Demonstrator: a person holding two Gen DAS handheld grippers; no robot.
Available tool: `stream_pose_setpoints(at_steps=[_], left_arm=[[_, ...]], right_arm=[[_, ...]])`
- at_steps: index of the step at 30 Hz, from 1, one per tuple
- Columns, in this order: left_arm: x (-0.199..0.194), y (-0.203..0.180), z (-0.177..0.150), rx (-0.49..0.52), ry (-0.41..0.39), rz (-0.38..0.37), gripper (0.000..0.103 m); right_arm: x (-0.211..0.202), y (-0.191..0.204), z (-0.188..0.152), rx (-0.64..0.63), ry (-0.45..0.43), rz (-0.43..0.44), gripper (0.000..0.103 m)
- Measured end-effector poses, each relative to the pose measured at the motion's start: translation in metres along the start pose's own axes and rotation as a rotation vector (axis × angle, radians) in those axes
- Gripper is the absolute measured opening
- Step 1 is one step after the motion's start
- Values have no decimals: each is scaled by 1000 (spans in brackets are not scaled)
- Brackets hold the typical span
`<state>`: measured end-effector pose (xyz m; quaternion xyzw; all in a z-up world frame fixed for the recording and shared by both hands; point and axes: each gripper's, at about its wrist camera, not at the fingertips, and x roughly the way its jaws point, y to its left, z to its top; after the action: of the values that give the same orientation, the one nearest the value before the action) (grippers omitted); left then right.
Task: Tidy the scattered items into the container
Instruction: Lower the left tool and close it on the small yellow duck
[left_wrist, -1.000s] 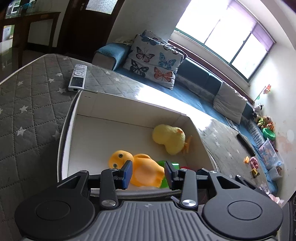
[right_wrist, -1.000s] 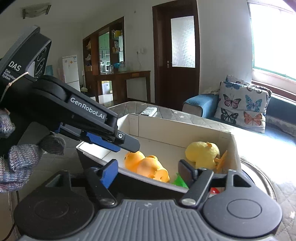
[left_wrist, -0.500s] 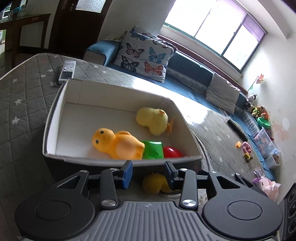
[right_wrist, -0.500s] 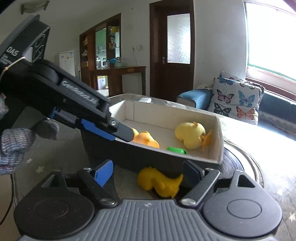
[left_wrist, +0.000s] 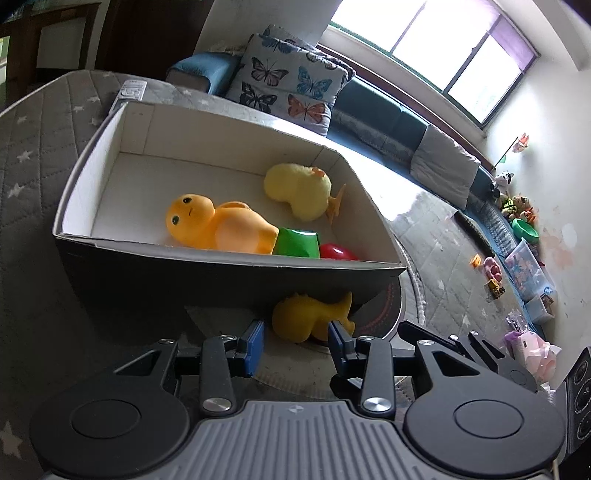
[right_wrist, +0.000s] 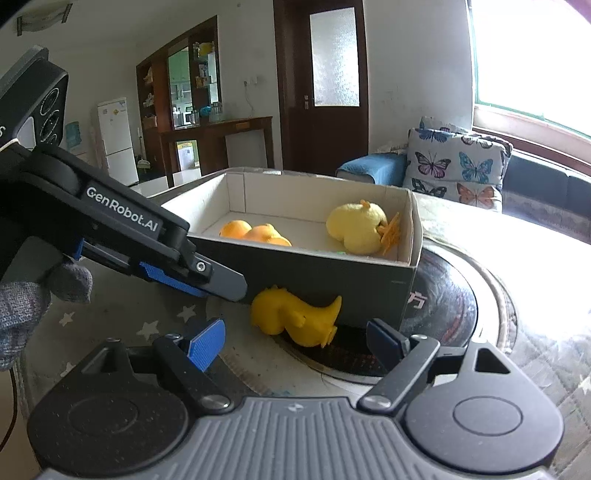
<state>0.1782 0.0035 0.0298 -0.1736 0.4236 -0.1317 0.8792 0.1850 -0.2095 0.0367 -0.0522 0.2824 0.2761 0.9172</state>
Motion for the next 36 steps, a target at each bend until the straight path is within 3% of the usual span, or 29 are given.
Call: stream_pose_setpoints(at_steps=[11, 19, 36], left_arm=[[20, 9, 8, -81, 12, -33, 40], [31, 16, 12, -131, 26, -52, 40], [45, 15, 12, -114, 45, -56, 39]], right_arm=[[22, -3, 1, 18, 39, 0, 83], [35, -7, 1, 44, 65, 5, 68], [37, -4, 5, 52, 65, 26, 55]])
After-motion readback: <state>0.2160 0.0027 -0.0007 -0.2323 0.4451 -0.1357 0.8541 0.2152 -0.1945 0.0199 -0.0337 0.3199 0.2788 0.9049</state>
